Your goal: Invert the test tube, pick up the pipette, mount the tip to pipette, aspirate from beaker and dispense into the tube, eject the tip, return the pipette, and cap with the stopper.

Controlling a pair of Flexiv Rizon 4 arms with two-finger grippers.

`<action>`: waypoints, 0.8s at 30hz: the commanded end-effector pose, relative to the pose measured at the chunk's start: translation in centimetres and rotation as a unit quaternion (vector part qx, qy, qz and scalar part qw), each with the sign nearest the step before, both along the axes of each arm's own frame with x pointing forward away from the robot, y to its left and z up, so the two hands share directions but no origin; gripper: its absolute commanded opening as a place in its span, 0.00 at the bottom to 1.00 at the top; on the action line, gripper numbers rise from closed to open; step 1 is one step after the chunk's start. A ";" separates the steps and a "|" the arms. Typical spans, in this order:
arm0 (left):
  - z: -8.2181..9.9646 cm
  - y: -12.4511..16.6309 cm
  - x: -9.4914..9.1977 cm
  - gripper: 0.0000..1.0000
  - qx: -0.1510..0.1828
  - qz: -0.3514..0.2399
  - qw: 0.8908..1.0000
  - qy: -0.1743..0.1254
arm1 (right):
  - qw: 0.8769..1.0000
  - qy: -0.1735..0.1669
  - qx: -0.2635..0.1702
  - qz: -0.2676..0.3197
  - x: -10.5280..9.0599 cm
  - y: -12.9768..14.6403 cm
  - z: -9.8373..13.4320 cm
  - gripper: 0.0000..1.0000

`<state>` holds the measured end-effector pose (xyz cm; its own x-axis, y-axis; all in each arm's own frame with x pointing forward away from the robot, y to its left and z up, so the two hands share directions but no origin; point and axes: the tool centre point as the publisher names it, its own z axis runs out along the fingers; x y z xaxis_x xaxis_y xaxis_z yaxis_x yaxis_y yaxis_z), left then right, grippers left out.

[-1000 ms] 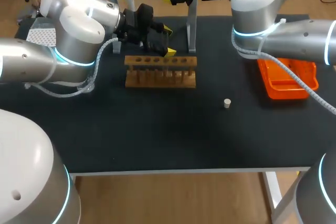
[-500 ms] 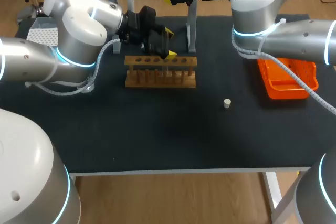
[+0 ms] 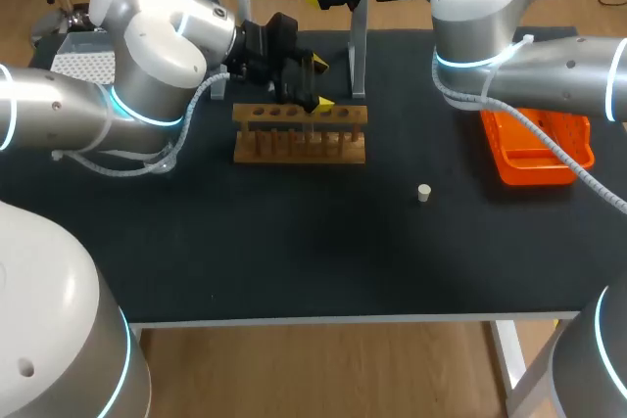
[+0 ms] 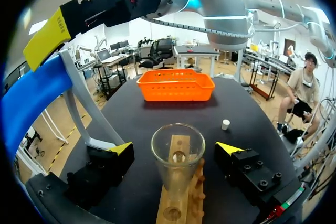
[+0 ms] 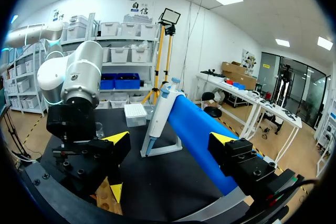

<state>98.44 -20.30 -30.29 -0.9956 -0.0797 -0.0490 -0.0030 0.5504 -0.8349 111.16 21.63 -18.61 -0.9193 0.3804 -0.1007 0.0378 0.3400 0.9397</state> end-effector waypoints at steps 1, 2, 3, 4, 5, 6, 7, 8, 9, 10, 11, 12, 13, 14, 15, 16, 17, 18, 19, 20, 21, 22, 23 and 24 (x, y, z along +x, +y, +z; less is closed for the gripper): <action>-0.1 0.0 0.1 1.00 0.001 0.001 1.000 0.000 | 1.000 0.001 -0.001 0.002 0.1 -0.1 0.1 1.00; -0.1 0.0 0.1 1.00 0.001 0.002 1.000 0.000 | 1.000 0.001 -0.001 0.002 0.1 -0.1 0.1 1.00; -0.1 0.0 0.0 1.00 0.001 0.002 1.000 0.000 | 1.000 0.001 -0.001 0.002 0.1 -0.1 0.1 1.00; -0.1 0.1 0.0 1.00 0.001 0.003 1.000 0.000 | 1.000 0.001 -0.001 0.002 0.1 -0.1 0.1 1.00; -0.1 0.1 0.0 1.00 0.002 0.004 1.000 -0.001 | 1.000 0.001 -0.001 0.002 0.1 -0.1 0.1 1.00; -0.1 0.2 0.0 1.00 0.003 0.004 1.000 -0.001 | 1.000 0.001 -0.001 0.002 0.1 -0.1 0.1 1.00; -0.1 0.2 0.0 1.00 0.003 0.005 1.000 -0.001 | 1.000 0.001 -0.001 0.002 0.1 -0.1 0.1 1.00; -0.1 0.2 0.0 1.00 0.003 0.006 1.000 -0.001 | 1.000 0.001 -0.001 0.002 0.1 -0.1 0.1 1.00; -0.1 0.3 0.0 1.00 0.003 0.007 1.000 -0.001 | 1.000 0.001 -0.001 0.002 0.1 -0.1 0.1 1.00; 0.0 0.3 0.0 1.00 0.003 0.008 1.000 -0.001 | 1.000 0.001 -0.001 0.002 0.1 -0.1 0.1 1.00; 0.0 0.3 0.0 1.00 0.003 0.008 1.000 -0.001 | 1.000 0.001 -0.001 0.002 0.1 -0.1 0.1 1.00; 0.0 0.4 0.0 1.00 0.002 0.009 1.000 -0.001 | 1.000 0.001 -0.001 0.002 0.1 -0.1 0.1 1.00; 0.0 0.4 -0.1 1.00 0.002 0.009 1.000 -0.001 | 1.000 0.001 -0.001 0.002 0.1 -0.1 0.1 1.00; 0.0 0.4 -0.1 1.00 0.002 0.008 1.000 -0.001 | 1.000 0.001 -0.001 0.002 0.1 -0.1 0.1 1.00; 0.1 0.4 -0.1 1.00 0.002 0.009 1.000 -0.001 | 1.000 0.001 -0.001 0.002 0.1 -0.1 0.1 1.00; 0.1 0.4 -0.1 1.00 0.002 0.009 1.000 -0.001 | 1.000 0.001 -0.001 0.002 0.1 -0.1 0.1 1.00; 0.1 0.4 -0.1 1.00 0.002 0.009 1.000 -0.001 | 1.000 0.001 -0.001 0.002 0.1 -0.1 0.1 1.00; 0.1 0.4 -0.1 1.00 0.002 0.009 1.000 -0.001 | 1.000 0.001 -0.001 0.002 0.1 -0.1 0.1 1.00; 0.1 0.4 -0.1 1.00 0.002 0.009 1.000 -0.001 | 1.000 0.001 -0.001 0.002 0.1 -0.1 0.1 1.00; 0.1 0.4 -0.1 1.00 0.002 0.009 1.000 -0.001 | 1.000 0.001 -0.001 0.002 0.1 -0.1 0.1 1.00; 0.1 0.4 -0.1 1.00 0.002 0.009 1.000 -0.001 | 1.000 0.001 -0.001 0.002 0.1 -0.1 0.1 1.00; 0.1 0.4 -0.1 1.00 0.002 0.009 1.000 -0.001 | 1.000 0.001 -0.001 0.002 0.1 -0.1 0.1 1.00; 0.1 0.4 -0.1 1.00 0.002 0.009 1.000 -0.001 | 1.000 0.001 -0.001 0.002 0.1 -0.1 0.1 1.00; 0.1 0.4 -0.1 1.00 0.002 0.009 1.000 -0.001 | 1.000 0.001 -0.001 0.002 0.1 -0.1 0.1 1.00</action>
